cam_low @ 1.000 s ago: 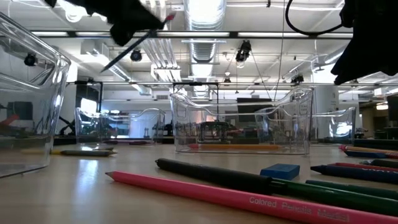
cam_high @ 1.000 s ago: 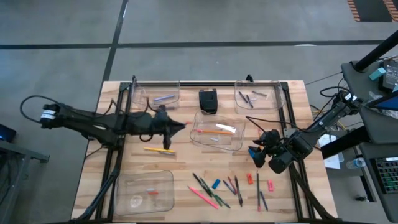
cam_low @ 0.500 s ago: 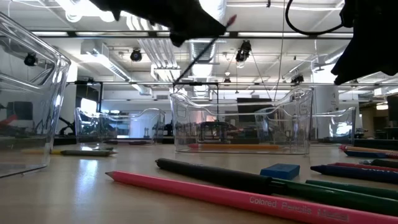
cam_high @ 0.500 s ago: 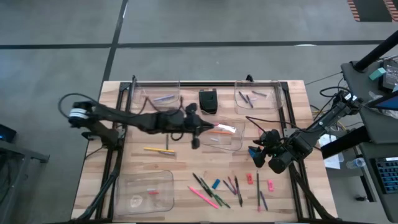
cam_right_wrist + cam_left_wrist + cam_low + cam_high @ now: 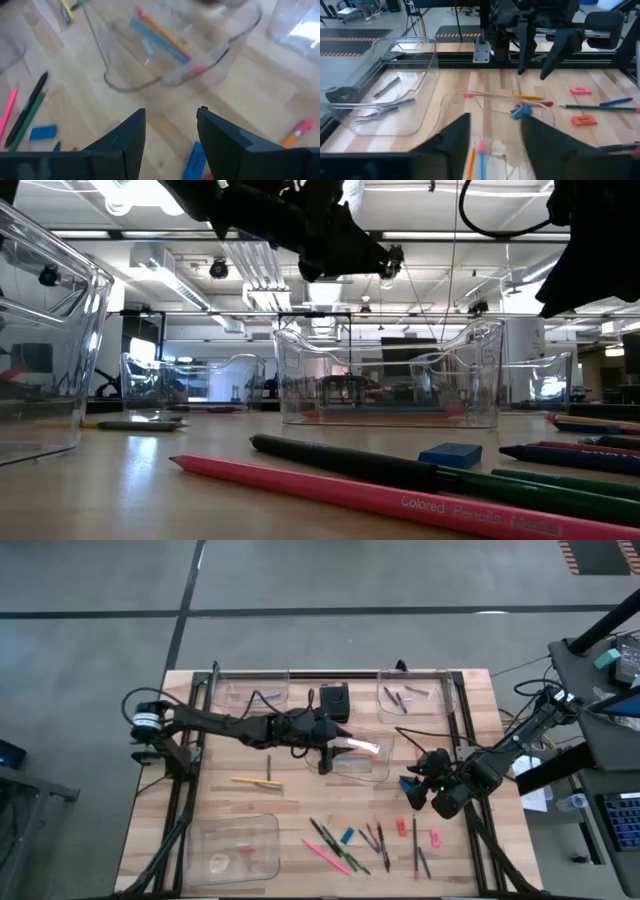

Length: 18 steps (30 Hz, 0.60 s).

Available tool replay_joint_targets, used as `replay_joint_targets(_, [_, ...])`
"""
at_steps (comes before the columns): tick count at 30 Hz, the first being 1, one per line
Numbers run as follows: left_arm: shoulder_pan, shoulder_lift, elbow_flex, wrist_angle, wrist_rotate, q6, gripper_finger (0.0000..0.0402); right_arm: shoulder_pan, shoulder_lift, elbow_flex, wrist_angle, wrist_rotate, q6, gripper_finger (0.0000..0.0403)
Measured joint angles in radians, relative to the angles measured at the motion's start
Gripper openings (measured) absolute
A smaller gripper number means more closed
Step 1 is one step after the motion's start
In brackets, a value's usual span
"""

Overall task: Sort crayons/erasers/pens/pencils in bins
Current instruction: Put the pink eraser into the bottom left transparent bin

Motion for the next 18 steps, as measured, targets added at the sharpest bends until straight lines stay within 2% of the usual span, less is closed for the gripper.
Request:
replay_joint_targets(3, [0.0, -0.037, -0.006, -0.005, -0.002, 0.0, 0.0216, 0.0, -0.002, 0.0, 0.001, -0.115, 0.0, 0.0166])
replay_joint_targets(6, [-0.008, -0.095, -0.017, 0.003, -0.003, 0.0, 0.0237, 0.0, 0.0, 0.012, 0.002, -0.258, 0.047, 0.0166])
replay_joint_targets(10, [-0.044, -0.161, -0.05, 0.02, -0.003, 0.0, 0.0241, 0.012, 0.023, 0.017, 0.004, -0.408, 0.154, 0.0166])
replay_joint_targets(16, [-0.131, -0.249, -0.155, 0.21, -0.002, 0.05, 0.0242, 0.049, 0.094, 0.017, 0.003, -0.629, 0.335, 0.0166])
replay_joint_targets(18, [-0.149, -0.284, -0.185, 0.219, -0.002, 0.059, 0.0242, 0.074, 0.126, 0.018, 0.01, -0.683, 0.41, 0.0166])
